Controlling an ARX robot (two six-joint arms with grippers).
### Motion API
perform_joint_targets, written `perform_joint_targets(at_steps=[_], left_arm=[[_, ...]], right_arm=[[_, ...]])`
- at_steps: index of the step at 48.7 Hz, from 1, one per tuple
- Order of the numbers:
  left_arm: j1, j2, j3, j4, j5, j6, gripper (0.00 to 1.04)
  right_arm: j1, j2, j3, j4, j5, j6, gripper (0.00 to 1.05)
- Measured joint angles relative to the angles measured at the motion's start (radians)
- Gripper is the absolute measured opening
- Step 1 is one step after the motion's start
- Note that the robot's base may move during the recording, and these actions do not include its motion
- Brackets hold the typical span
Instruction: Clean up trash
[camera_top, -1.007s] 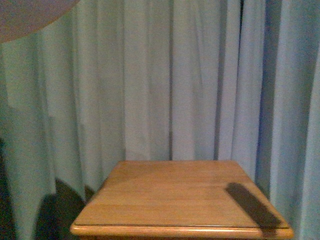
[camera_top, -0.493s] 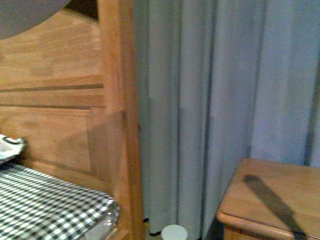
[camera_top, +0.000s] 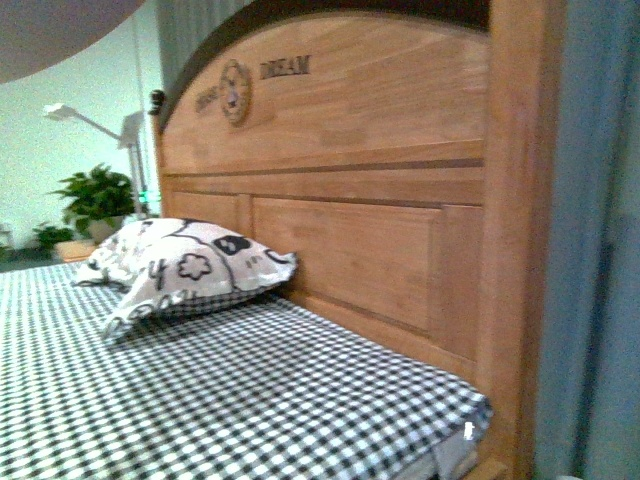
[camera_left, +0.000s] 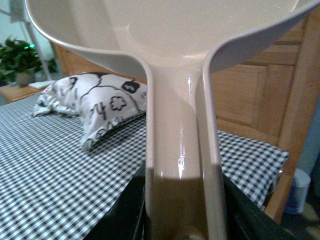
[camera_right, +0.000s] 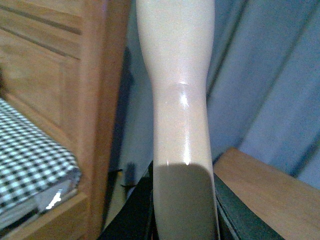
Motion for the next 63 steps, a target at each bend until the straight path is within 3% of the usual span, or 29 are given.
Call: perform_joint_targets(at_steps=[63], left_arm=[[0.0, -0.004, -0.003, 0.0, 0.002, -0.006, 0.27]], right_arm=[[0.002, 0.0, 0.0, 0.0, 0.002, 0.0, 0.2]])
